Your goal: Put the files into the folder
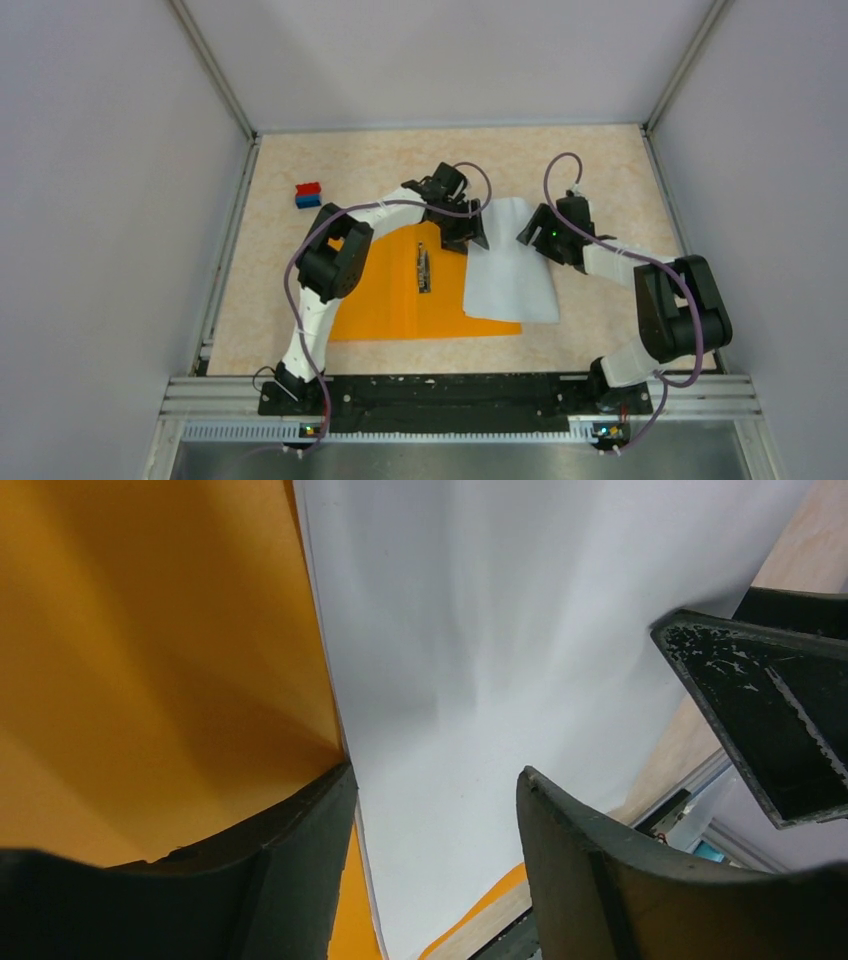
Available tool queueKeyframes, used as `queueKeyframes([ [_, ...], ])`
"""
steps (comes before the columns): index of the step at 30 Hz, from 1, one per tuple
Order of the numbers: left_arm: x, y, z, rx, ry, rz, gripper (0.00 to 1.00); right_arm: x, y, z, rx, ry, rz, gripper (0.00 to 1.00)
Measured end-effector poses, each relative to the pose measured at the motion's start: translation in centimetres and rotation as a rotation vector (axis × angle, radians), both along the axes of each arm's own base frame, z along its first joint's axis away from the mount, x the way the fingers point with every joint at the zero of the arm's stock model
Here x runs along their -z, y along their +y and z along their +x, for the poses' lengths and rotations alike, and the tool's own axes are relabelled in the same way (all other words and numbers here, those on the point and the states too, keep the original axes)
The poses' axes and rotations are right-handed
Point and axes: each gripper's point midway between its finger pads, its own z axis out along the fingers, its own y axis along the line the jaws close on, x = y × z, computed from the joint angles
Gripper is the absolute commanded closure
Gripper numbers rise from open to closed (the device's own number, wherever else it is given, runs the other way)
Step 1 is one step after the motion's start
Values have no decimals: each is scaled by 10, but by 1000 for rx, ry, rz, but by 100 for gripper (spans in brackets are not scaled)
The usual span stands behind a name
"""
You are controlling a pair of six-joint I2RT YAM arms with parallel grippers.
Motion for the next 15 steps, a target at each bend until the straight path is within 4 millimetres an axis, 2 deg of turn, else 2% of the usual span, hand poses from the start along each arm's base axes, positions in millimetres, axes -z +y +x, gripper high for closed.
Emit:
queueKeyframes([
  [8,2,13,-8,-47,55,-27,43,-6,17,-3,-66,-17,77,8],
  [9,2,14,-7,-50,56,-26,45,-6,19,-6,-79,-20,90,7],
  [12,5,17,-7,-56,56,-6,61,-9,25,-16,-117,-26,134,7],
  [15,10,28,-5,-76,50,62,63,-10,26,-25,-140,-31,187,6],
])
